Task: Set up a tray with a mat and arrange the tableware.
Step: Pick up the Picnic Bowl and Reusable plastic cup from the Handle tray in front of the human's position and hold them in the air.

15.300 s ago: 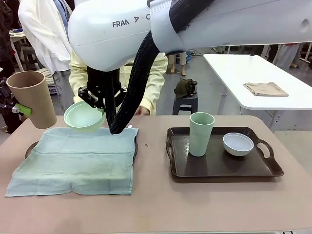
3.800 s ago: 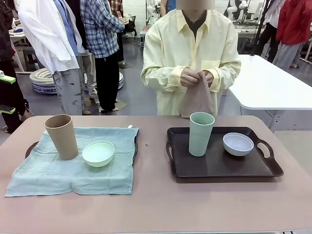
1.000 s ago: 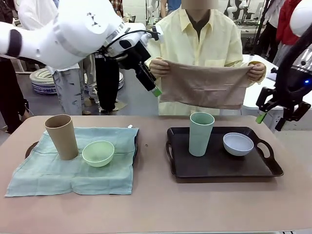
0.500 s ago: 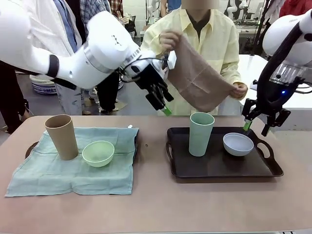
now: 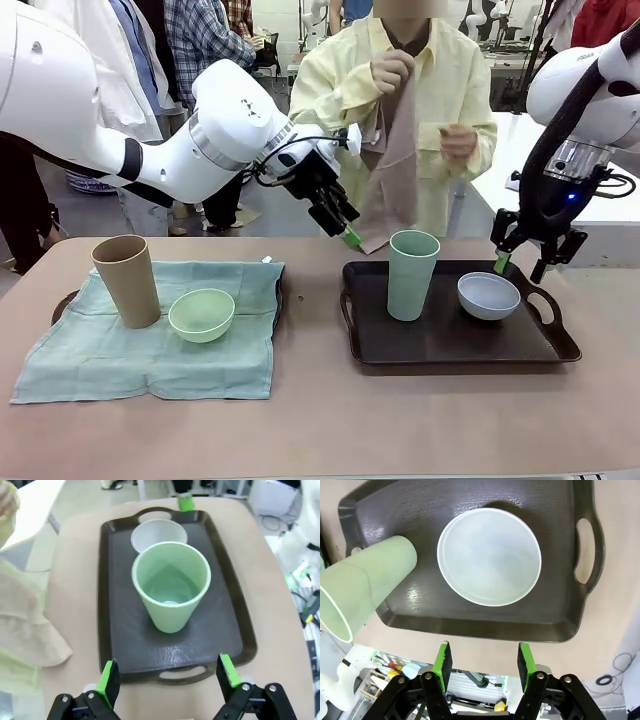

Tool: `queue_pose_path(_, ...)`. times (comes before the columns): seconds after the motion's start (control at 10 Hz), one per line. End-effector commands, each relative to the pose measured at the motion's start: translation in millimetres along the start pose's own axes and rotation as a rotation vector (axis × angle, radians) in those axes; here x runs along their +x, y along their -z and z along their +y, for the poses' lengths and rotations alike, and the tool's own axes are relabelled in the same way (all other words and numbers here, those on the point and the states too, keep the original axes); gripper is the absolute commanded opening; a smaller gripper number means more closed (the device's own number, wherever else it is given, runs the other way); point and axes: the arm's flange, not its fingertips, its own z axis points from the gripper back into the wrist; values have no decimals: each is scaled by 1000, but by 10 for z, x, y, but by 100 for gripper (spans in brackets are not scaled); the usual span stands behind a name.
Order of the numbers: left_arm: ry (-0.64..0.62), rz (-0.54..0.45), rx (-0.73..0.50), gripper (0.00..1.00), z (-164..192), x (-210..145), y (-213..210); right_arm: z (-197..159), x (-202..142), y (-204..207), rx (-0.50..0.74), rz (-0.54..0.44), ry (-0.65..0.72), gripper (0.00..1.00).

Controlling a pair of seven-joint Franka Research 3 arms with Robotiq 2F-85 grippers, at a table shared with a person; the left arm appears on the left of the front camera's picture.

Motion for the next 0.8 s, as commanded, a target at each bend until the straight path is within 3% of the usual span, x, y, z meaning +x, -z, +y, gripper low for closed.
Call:
queue_pose_path(0.0,40,3,-39,100,-18,-29,73,1,-3,8,0,2,1,70)
queue_pose_path(0.4,14,3,-20,100,-31,3,78,-5,0,0,0,0,1,70)
queue_pose_path(0.7,72,-41,-34,100,-293,-160,235,62,55,197,-37,-72,20,70)
